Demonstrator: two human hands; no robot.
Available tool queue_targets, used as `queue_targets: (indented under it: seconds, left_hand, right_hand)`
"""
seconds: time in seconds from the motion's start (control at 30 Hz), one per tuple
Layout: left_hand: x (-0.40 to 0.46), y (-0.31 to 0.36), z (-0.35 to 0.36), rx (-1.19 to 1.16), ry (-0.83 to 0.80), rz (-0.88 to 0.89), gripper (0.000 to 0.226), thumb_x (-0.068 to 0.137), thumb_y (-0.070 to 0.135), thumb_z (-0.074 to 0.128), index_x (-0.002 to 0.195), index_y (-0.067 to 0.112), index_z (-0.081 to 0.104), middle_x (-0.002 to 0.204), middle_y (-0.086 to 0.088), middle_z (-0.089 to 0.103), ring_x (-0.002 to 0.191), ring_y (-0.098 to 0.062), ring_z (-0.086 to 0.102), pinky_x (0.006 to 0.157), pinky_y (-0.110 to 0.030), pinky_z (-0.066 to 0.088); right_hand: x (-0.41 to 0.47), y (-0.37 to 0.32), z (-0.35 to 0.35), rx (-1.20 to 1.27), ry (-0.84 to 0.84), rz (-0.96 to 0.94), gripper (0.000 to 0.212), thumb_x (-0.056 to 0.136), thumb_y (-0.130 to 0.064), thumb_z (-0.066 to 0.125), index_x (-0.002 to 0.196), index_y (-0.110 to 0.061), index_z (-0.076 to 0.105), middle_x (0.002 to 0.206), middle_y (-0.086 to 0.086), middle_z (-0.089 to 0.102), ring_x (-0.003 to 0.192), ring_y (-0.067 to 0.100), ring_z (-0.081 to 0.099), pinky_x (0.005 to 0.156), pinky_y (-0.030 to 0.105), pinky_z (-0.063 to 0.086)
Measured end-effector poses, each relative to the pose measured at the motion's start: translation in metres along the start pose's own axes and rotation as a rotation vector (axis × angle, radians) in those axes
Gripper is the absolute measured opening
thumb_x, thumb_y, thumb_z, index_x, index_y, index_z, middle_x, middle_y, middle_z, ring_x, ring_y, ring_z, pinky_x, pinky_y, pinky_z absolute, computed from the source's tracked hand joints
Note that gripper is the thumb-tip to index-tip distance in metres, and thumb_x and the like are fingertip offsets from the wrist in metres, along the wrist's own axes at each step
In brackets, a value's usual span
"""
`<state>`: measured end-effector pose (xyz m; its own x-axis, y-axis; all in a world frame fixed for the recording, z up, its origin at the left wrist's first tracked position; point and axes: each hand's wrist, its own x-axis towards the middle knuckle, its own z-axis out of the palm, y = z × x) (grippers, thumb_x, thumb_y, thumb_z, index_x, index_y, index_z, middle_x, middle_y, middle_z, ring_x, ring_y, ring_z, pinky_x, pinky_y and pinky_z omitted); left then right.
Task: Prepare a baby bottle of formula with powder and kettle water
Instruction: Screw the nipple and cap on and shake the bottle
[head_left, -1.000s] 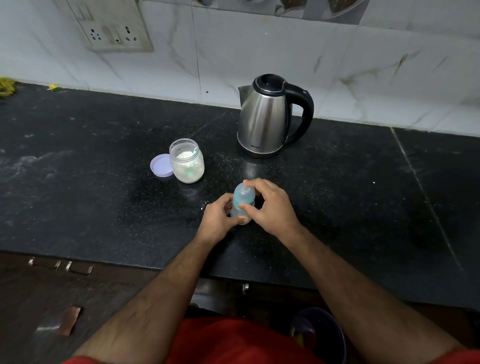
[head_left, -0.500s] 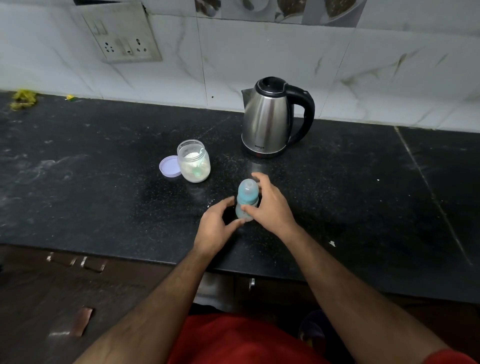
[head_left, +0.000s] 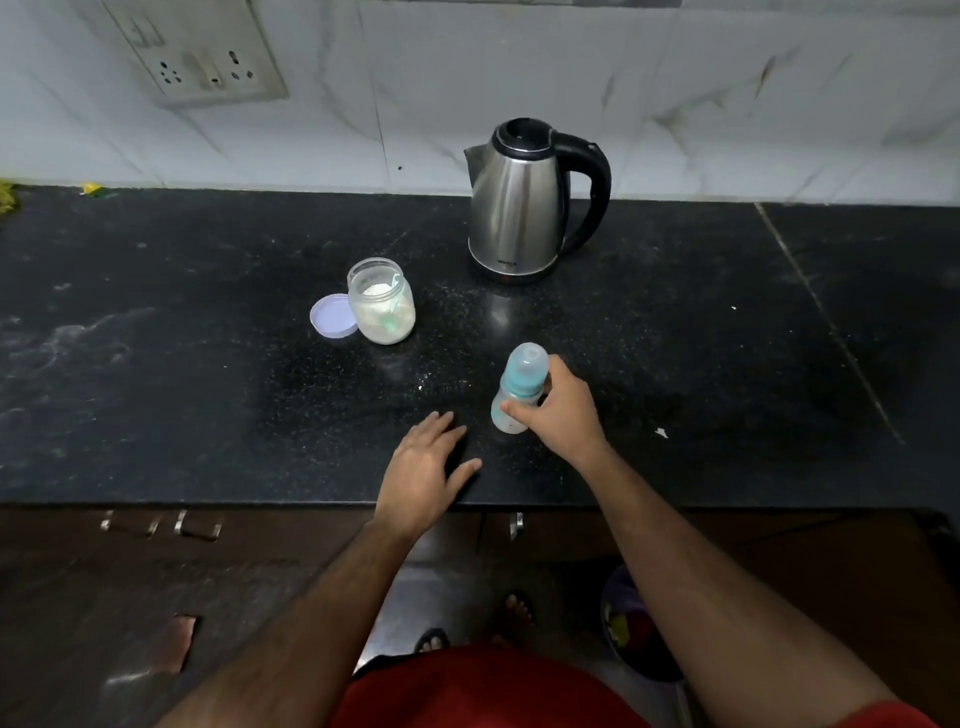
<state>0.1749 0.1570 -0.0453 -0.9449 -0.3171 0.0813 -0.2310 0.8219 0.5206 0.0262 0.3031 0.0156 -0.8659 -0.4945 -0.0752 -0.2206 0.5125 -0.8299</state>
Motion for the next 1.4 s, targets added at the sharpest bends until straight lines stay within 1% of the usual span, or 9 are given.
queue_targets:
  seconds: [0.2, 0.3, 0.4, 0.53, 0.73, 0.9, 1.1, 1.3, 1.4]
  left_hand:
    - [0.023, -0.006, 0.005, 0.073, -0.032, 0.024, 0.064, 0.095, 0.053, 0.055, 0.143, 0.012, 0.051, 0.16, -0.012, 0.033, 0.152, -0.025, 0.021, 0.124, -0.043, 0.018]
    - [0.032, -0.008, 0.007, 0.091, -0.039, 0.016, 0.07, 0.094, 0.06, 0.048, 0.148, 0.015, 0.044, 0.163, -0.01, 0.026, 0.154, -0.023, 0.013, 0.125, -0.041, 0.011]
    - [0.041, -0.009, 0.012, 0.148, -0.085, 0.036, 0.078, 0.093, 0.066, 0.038, 0.154, 0.019, 0.031, 0.166, -0.008, 0.016, 0.155, -0.023, 0.002, 0.125, -0.04, 0.002]
    - [0.046, -0.01, 0.024, 0.215, -0.134, -0.001, 0.087, 0.089, 0.076, 0.022, 0.157, 0.022, 0.021, 0.167, -0.005, 0.01, 0.155, -0.021, -0.004, 0.125, -0.04, -0.004]
    - [0.047, -0.016, 0.035, 0.275, -0.066, -0.004, 0.097, 0.083, 0.086, 0.009, 0.155, 0.023, 0.029, 0.166, -0.002, 0.016, 0.154, -0.016, 0.002, 0.126, -0.039, 0.0]
    - [0.046, -0.012, 0.033, 0.269, -0.066, -0.018, 0.097, 0.083, 0.086, 0.011, 0.155, 0.024, 0.028, 0.166, 0.001, 0.014, 0.154, -0.013, 0.0, 0.125, -0.037, -0.001]
    - [0.047, -0.01, 0.032, 0.259, -0.059, -0.018, 0.092, 0.084, 0.082, 0.02, 0.154, 0.023, 0.031, 0.166, -0.001, 0.018, 0.154, -0.015, 0.004, 0.126, -0.041, 0.006]
    - [0.047, -0.011, 0.033, 0.256, -0.036, -0.016, 0.087, 0.087, 0.079, 0.028, 0.153, 0.023, 0.035, 0.165, -0.001, 0.02, 0.154, -0.015, 0.007, 0.126, -0.041, 0.008]
    - [0.047, -0.011, 0.034, 0.26, -0.036, -0.017, 0.086, 0.087, 0.079, 0.029, 0.153, 0.023, 0.035, 0.165, 0.0, 0.02, 0.154, -0.014, 0.007, 0.126, -0.041, 0.008]
  right_hand:
    - [-0.035, 0.011, -0.019, 0.119, 0.111, 0.037, 0.071, 0.073, -0.025, 0.084, 0.133, -0.025, 0.046, 0.117, -0.01, 0.062, 0.11, 0.013, 0.063, 0.097, 0.046, 0.053]
    - [-0.045, 0.008, -0.029, 0.241, 0.11, 0.026, 0.093, 0.068, -0.041, 0.075, 0.146, -0.042, 0.025, 0.111, -0.015, 0.068, 0.107, 0.01, 0.066, 0.098, 0.047, 0.053]
    - [-0.045, 0.003, -0.042, 0.345, 0.081, -0.016, 0.096, 0.074, -0.041, 0.072, 0.147, -0.059, 0.012, 0.109, -0.004, 0.073, 0.106, 0.015, 0.069, 0.099, 0.051, 0.052]
    - [-0.034, -0.006, -0.066, 0.48, 0.032, -0.087, 0.085, 0.084, -0.031, 0.072, 0.149, -0.048, 0.02, 0.105, 0.003, 0.073, 0.101, 0.02, 0.071, 0.09, 0.049, 0.058]
    - [-0.009, -0.02, -0.099, 0.64, 0.065, -0.162, 0.082, 0.091, -0.014, 0.069, 0.151, -0.036, 0.019, 0.109, 0.006, 0.071, 0.101, 0.022, 0.072, 0.078, 0.035, 0.061]
    - [-0.003, -0.034, -0.108, 0.903, 0.249, -0.109, 0.081, 0.088, -0.025, 0.07, 0.149, -0.039, 0.018, 0.101, -0.003, 0.074, 0.097, 0.024, 0.073, 0.069, 0.037, 0.06]
    - [-0.034, -0.029, -0.088, 0.825, -0.083, -0.145, 0.074, 0.083, -0.019, 0.072, 0.14, -0.046, 0.032, 0.111, -0.001, 0.071, 0.097, 0.022, 0.071, 0.075, 0.036, 0.059]
    - [-0.022, -0.036, -0.107, 1.03, 0.188, -0.109, 0.073, 0.09, -0.017, 0.063, 0.15, -0.029, 0.023, 0.098, -0.016, 0.073, 0.093, 0.013, 0.072, 0.072, 0.038, 0.059]
    - [-0.029, -0.034, -0.102, 0.969, 0.098, -0.1, 0.075, 0.088, -0.016, 0.064, 0.15, -0.029, 0.023, 0.1, -0.009, 0.073, 0.09, 0.015, 0.072, 0.071, 0.039, 0.059]
